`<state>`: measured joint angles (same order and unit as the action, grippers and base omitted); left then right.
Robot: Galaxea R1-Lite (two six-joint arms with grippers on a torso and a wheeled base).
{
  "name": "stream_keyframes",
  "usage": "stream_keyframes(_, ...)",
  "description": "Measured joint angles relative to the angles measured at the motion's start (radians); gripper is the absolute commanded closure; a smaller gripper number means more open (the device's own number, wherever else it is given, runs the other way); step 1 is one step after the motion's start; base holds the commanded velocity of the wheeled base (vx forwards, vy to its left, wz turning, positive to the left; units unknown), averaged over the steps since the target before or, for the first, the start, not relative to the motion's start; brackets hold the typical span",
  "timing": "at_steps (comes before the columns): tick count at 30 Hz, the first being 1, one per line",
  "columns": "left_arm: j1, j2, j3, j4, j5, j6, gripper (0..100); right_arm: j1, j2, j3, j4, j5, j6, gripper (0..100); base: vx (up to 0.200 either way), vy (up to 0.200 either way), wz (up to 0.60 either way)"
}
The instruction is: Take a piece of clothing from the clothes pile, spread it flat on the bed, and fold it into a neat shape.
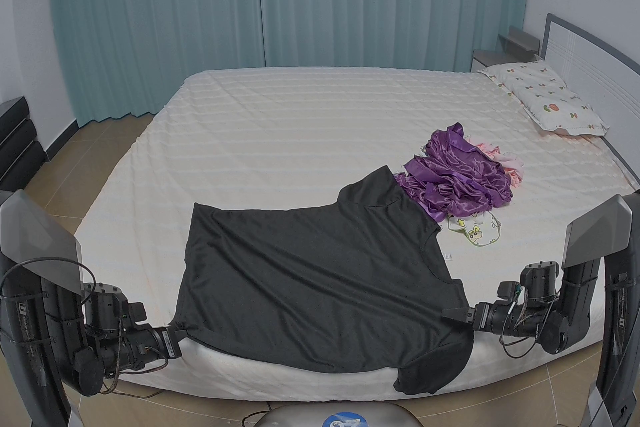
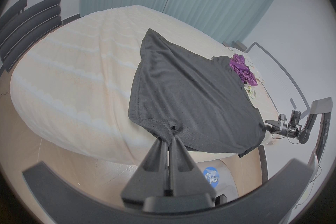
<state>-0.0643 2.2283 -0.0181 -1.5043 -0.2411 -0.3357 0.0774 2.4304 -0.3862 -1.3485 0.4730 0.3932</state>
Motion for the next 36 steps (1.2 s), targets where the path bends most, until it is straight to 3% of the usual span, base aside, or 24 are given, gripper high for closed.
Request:
stream_keyframes(20,0.003,-0.003,-0.087,-0.003,0.053,-0.159,100,0.011,0.007,-0.312,0.089,-0.024,0.0,100,0.0,0.0,0.0)
stream_keyframes(21,0.003,-0.003,-0.088,-0.003,0.053,-0.161,100,0.014,0.011,-0.325,0.095,-0.024,0.0,0,0.0,0.0,0.0)
stream_keyframes(28,0.003,0.017,-0.099,-0.003,0.053,-0.166,100,0.024,0.055,-0.368,0.103,-0.031,0.0,0,0.0,0.0,0.0)
stream_keyframes(36,0.007,0.036,-0.113,-0.003,0.054,-0.175,100,-0.052,0.024,-0.291,0.095,-0.048,0.005,0,0.0,0.0,0.0)
